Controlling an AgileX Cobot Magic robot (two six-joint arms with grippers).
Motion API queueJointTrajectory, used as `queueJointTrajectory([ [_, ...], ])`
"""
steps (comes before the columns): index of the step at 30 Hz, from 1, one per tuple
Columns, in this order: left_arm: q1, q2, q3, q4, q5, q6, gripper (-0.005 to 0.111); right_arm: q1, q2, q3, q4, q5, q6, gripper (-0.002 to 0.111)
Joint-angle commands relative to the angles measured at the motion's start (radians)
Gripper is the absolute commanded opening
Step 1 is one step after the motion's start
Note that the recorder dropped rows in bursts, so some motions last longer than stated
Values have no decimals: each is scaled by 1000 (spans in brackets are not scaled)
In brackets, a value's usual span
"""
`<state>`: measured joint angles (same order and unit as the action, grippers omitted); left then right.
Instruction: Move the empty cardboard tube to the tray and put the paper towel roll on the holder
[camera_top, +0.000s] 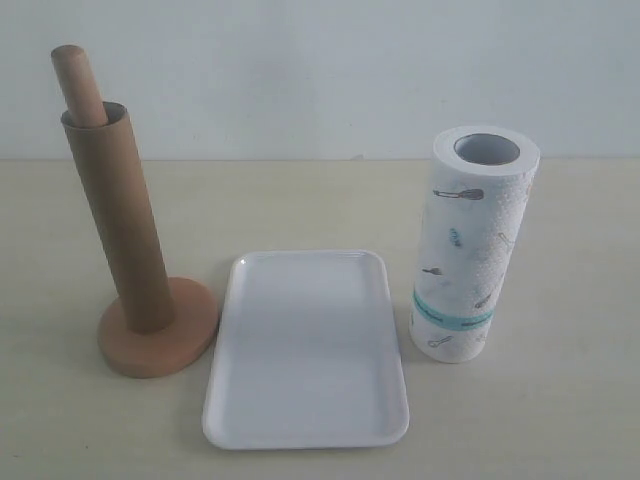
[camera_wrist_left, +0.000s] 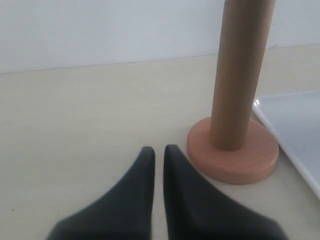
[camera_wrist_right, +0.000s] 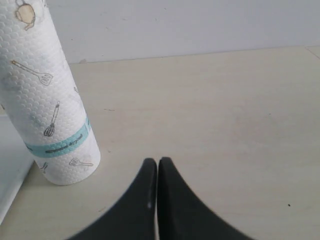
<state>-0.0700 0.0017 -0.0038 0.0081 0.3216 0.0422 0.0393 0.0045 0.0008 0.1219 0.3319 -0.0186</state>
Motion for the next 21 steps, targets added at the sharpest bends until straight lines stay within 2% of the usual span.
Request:
queueJointTrajectory([
  [1,2,-2,4,-8,-3,4,6,-7,-4,-1,-3,-9,-3,0],
  [9,2,-2,4,42,-36,4,6,-7,-4,-1,-3,-9,-3,0],
  [14,2,-2,4,42,-128,4,6,-7,-4,-1,-3,-9,-3,0],
  [17,2,-2,4,42,-273,4,6,-7,-4,-1,-3,-9,-3,0],
  [21,2,-2,4,26,-560,4,6,-7,-4,-1,-3,-7,-3,0],
])
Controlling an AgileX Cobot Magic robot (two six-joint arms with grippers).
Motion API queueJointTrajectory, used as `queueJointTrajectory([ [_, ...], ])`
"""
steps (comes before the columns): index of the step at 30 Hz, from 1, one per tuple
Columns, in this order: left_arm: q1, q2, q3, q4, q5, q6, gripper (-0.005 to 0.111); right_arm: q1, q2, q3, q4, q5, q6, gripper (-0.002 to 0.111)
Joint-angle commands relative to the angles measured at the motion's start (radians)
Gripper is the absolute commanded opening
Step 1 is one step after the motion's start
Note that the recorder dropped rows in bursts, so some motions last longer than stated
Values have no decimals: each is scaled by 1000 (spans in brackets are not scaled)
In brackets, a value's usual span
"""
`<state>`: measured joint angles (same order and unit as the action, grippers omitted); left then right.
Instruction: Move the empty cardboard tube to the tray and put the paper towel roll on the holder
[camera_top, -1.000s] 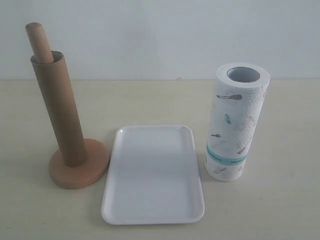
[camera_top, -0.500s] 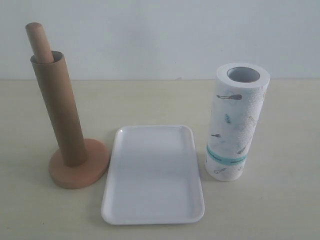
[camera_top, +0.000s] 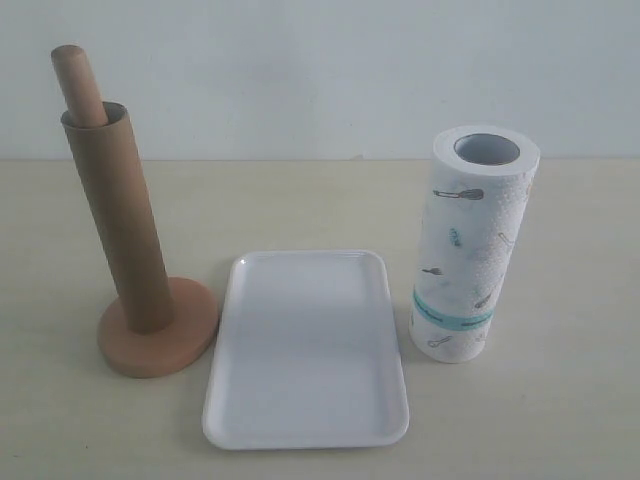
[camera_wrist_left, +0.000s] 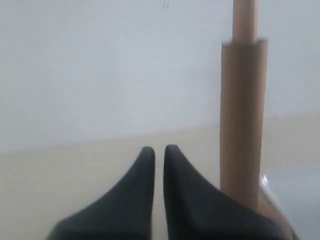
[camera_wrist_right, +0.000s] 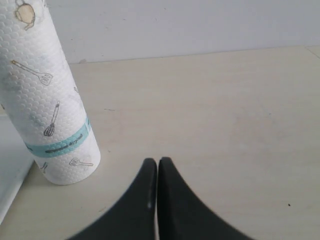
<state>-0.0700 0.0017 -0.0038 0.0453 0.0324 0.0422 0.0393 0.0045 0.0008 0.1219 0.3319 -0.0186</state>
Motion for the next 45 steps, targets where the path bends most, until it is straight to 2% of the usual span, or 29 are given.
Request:
queueJointTrajectory([
  [1,2,-2,4,-11,-357,4,6,-7,-4,-1,-3,-7,-3,0],
  [4,2,-2,4,-11,-529,4,6,-7,-4,-1,-3,-7,-3,0],
  [6,2,-2,-18,-11,-510,4,6,-7,-4,-1,-3,-7,-3,0],
  [9,2,-2,-93,-19,-373,-26,6,-7,-4,-1,-3,-7,-3,0],
  [12,2,79,-141,-81,-325,-26,6,-7,-4,-1,-3,-7,-3,0],
  [18,2,205,-162,-113,-383,-26,6,-7,-4,-1,-3,-7,-3,0],
  [22,2,213,-163,-113,-383,-26,6,-7,-4,-1,-3,-7,-3,0],
  [31,2,213,-163,-105,-516,-28,6,-7,-4,-1,-3,-7,-3,0],
  [34,2,217,-165,-96,-517,-77,6,-7,-4,-1,-3,-7,-3,0],
  [39,2,267,-165,-78,-510,-272,6,-7,-4,-1,-3,-7,-3,0],
  [45,2,396,-165,-31,-477,-282,6,-7,-4,-1,-3,-7,-3,0],
])
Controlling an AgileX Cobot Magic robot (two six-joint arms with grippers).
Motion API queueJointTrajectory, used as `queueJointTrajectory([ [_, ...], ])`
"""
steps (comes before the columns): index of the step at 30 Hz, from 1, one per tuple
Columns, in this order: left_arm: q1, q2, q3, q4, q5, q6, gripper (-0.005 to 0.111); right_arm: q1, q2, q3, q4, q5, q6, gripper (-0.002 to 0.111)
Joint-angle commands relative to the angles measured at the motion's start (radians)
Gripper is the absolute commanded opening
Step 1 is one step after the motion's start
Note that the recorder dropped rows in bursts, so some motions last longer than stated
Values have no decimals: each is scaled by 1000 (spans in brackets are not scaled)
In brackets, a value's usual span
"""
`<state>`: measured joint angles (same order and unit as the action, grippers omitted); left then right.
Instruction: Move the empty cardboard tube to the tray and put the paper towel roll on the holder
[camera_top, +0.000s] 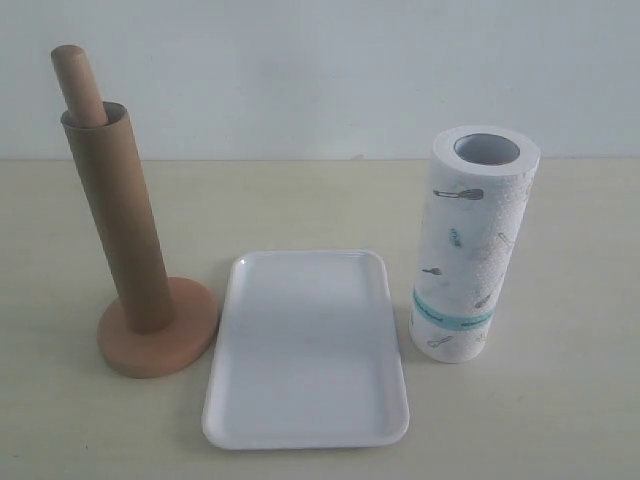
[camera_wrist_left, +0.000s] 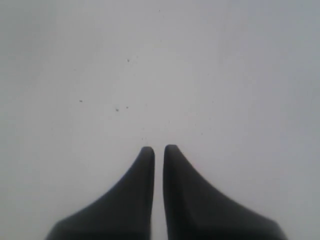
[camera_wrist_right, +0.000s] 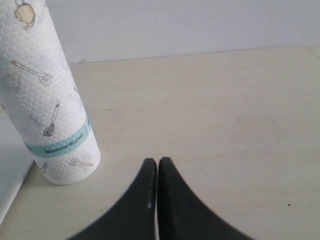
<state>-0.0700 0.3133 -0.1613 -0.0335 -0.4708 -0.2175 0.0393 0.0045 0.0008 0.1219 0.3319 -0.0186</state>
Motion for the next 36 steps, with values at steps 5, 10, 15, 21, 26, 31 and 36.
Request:
queueJointTrajectory([
  [5,2,273,-7,372,-17,-134,6,-7,-4,-1,-3,-7,-3,0],
  [10,2,507,-7,548,-219,-246,6,-7,-4,-1,-3,-7,-3,0],
  [15,2,719,-26,553,-351,-242,11,-7,-4,-1,-3,-7,-3,0],
  [21,2,869,-59,547,-374,-235,57,-7,-4,-1,-3,-7,-3,0],
  [26,2,922,-107,547,-378,-235,74,-7,-4,-1,-3,-7,-3,0],
  [31,2,968,-154,554,-413,-235,74,-7,-4,-1,-3,-7,-3,0],
  [36,0,1020,-198,604,-419,-242,74,-7,-4,-1,-3,-7,-3,0],
])
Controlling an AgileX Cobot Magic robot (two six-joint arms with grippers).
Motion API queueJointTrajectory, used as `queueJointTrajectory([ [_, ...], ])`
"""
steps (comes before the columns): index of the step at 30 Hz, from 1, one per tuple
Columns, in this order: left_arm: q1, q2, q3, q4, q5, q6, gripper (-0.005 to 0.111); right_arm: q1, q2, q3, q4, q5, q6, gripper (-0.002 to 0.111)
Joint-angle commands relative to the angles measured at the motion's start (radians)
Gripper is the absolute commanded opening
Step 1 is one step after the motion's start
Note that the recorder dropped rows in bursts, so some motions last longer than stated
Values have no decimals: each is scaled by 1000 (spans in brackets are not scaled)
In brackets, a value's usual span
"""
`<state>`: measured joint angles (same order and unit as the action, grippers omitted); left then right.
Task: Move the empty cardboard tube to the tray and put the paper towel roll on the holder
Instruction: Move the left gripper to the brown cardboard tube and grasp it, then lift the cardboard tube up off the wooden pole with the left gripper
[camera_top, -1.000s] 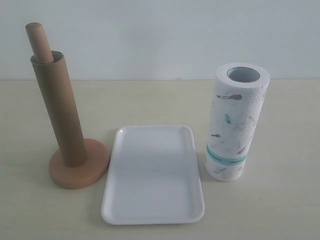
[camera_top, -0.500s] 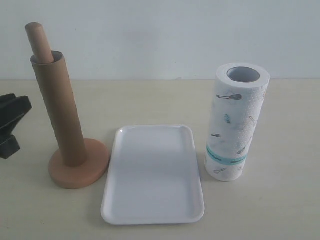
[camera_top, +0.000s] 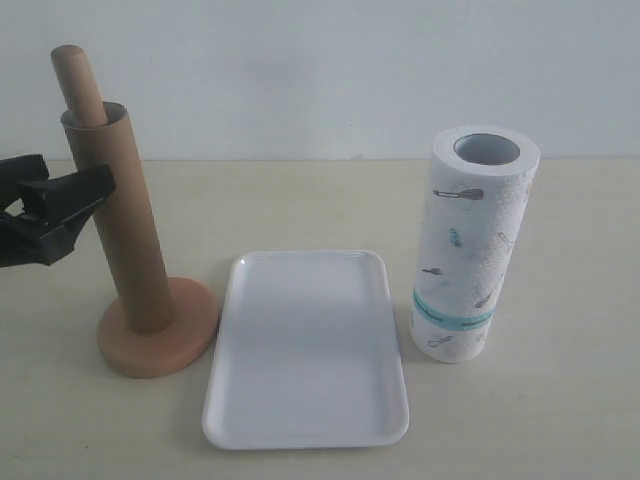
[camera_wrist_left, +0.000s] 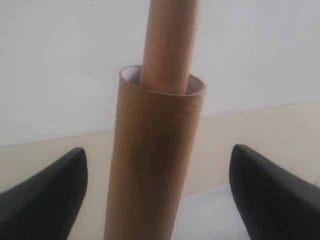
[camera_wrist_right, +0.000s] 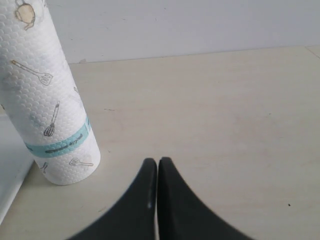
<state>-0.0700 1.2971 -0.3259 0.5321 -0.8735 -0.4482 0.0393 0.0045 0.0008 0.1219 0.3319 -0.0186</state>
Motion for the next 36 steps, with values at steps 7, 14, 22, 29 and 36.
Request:
queueJointTrajectory([
  [7,0,120,-92,60,-16,-11,74,-7,-4,-1,-3,-9,-3,0],
  [14,0,224,-151,60,-21,-11,74,-7,-4,-1,-3,-9,-3,0],
  [22,0,301,-218,70,-24,-11,70,-7,-4,-1,-3,-9,-3,0],
  [29,0,303,-243,73,-28,-77,17,-7,-4,-1,-3,-9,-3,0],
  [36,0,243,-250,97,-139,-75,4,-7,-4,-1,-3,-9,-3,0],
])
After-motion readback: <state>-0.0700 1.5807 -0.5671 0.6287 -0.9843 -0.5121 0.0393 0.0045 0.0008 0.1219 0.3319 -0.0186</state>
